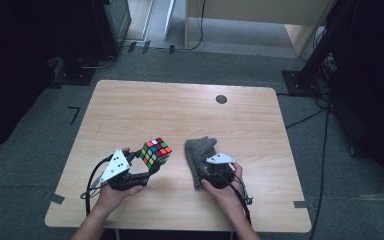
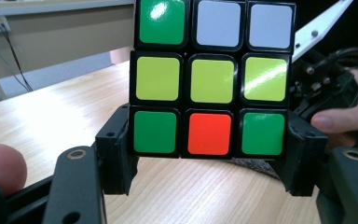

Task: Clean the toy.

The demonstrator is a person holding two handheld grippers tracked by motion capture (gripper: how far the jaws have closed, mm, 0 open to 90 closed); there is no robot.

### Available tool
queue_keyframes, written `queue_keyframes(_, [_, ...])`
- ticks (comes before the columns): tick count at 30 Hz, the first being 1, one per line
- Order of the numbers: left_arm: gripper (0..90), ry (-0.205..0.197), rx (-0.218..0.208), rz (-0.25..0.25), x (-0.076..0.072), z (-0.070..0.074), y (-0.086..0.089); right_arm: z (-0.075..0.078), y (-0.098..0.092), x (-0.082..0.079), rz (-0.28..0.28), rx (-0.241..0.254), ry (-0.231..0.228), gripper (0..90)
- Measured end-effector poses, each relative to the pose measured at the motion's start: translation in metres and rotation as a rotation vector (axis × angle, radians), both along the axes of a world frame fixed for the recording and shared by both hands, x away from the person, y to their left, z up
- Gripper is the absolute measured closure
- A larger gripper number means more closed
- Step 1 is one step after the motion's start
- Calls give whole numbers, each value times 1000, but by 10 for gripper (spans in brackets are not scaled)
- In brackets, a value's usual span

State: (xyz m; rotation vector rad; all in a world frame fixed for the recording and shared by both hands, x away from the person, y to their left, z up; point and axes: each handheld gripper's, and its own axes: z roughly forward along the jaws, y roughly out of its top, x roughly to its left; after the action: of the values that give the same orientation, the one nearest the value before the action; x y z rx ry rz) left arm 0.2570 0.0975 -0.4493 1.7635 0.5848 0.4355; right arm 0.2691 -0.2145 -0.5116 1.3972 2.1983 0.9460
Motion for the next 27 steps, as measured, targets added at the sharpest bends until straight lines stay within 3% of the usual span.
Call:
queue_keyframes(3, [342,11,-7,11,0,1,0,0,0,1,-8,-11,-2,445])
queue_keyframes(7, [342,20,2,20,1,1,-1,2,-4,-1,-6,-24,-15,688])
queue_keyframes(10, [342,21,27,34,1,0,-3,6,-7,-3,-2,3,-21,754])
queue_keyframes(13, [341,28,46,45,2,-1,-5,18,-7,-8,-2,77,-71,767])
queue_keyframes(18, [342,26,160,83,0,-4,-16,57,-3,-27,58,200,-230,768])
queue_keyframes(21, [342,48,242,89,-1,-5,-27,79,6,-41,117,246,-306,766])
queue_keyframes(24, [342,80,320,91,-2,-7,-39,93,21,-54,184,258,-337,763])
queue_keyframes(27, [342,97,373,89,-5,-7,-48,98,35,-64,233,219,-355,759])
